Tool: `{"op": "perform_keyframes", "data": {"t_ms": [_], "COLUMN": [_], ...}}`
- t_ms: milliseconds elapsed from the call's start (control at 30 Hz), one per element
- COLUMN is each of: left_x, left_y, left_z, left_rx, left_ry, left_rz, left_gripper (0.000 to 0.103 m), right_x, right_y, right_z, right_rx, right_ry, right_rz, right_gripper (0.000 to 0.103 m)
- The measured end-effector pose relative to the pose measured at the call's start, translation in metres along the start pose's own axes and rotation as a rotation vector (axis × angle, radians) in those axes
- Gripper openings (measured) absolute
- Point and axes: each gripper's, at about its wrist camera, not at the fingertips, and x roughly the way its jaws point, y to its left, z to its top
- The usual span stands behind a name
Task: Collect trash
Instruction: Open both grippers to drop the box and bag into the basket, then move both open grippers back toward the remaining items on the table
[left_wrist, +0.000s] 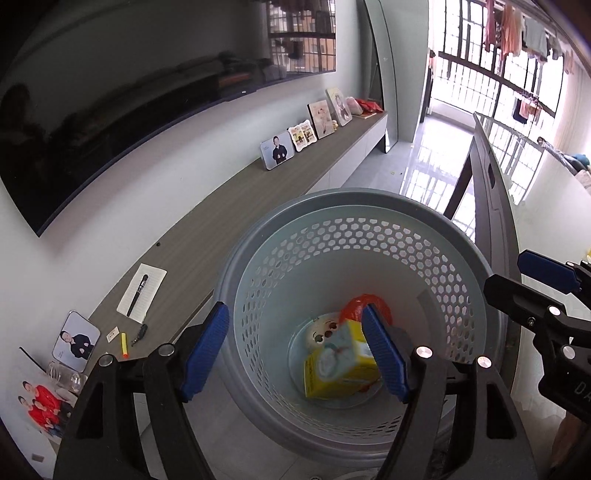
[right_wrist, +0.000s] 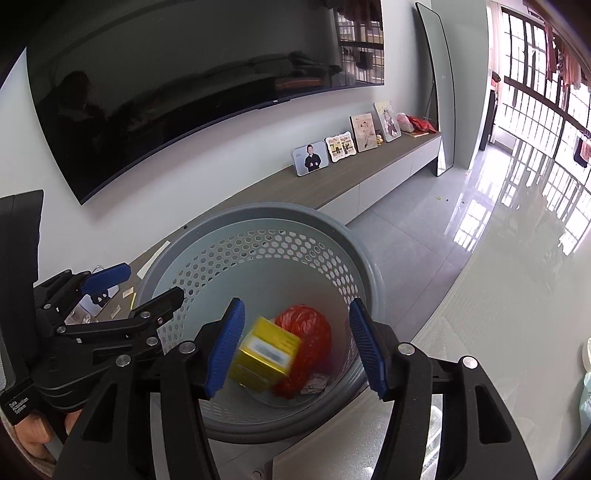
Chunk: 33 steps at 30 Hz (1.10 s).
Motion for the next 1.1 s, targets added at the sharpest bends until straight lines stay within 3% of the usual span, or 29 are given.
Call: {"op": "perform_keyframes", "data": {"t_ms": [1100], "left_x": [-0.026], "left_y": [-0.013], "left_z": [-0.001], "left_rx": [0.02], "left_ry": [-0.039], "left_rz": [-0.014], "left_gripper": [0.079], "right_x": [-0.033], "right_y": [-0.014], "right_z": [-0.016], "right_rx": [0.082], "right_ry": [-0.054], "right_rz": [-0.03], "right_gripper": [0.059]}}
